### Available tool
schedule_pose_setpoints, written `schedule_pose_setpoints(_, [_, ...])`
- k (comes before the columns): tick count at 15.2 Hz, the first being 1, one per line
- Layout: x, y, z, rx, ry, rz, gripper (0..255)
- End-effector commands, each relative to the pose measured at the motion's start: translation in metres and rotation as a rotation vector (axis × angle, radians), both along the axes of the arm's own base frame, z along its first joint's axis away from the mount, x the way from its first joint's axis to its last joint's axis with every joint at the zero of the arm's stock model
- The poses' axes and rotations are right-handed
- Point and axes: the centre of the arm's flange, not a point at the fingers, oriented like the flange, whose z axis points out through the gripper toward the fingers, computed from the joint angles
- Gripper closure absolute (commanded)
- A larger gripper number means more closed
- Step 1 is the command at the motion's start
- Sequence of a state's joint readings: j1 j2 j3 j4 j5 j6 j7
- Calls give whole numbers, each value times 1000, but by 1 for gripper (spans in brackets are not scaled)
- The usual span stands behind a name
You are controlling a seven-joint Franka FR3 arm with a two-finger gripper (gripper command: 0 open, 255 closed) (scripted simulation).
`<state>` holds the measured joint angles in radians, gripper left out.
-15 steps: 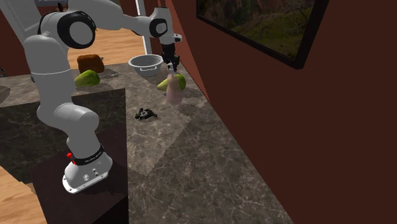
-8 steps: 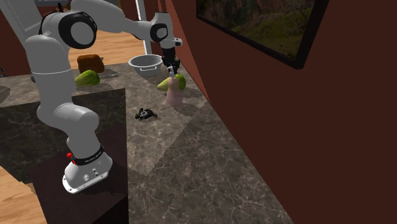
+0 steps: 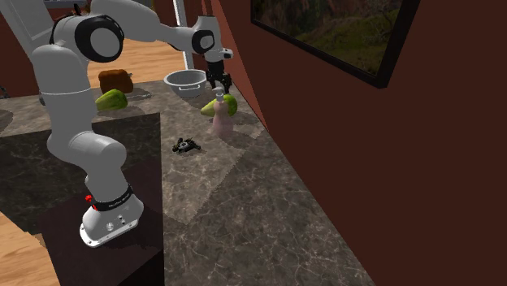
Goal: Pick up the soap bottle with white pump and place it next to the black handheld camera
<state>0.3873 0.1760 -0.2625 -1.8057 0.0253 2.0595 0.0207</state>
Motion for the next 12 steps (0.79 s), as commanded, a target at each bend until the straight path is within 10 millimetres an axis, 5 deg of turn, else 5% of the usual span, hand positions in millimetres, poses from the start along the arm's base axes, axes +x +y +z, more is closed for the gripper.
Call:
schedule_pose_setpoints(1, [0,0,0,0,0,0,0])
schedule_pose_setpoints(6, [-4,1,50,0,0,0,0])
schedule_pose_setpoints(12, [-4,1,50,0,0,0,0])
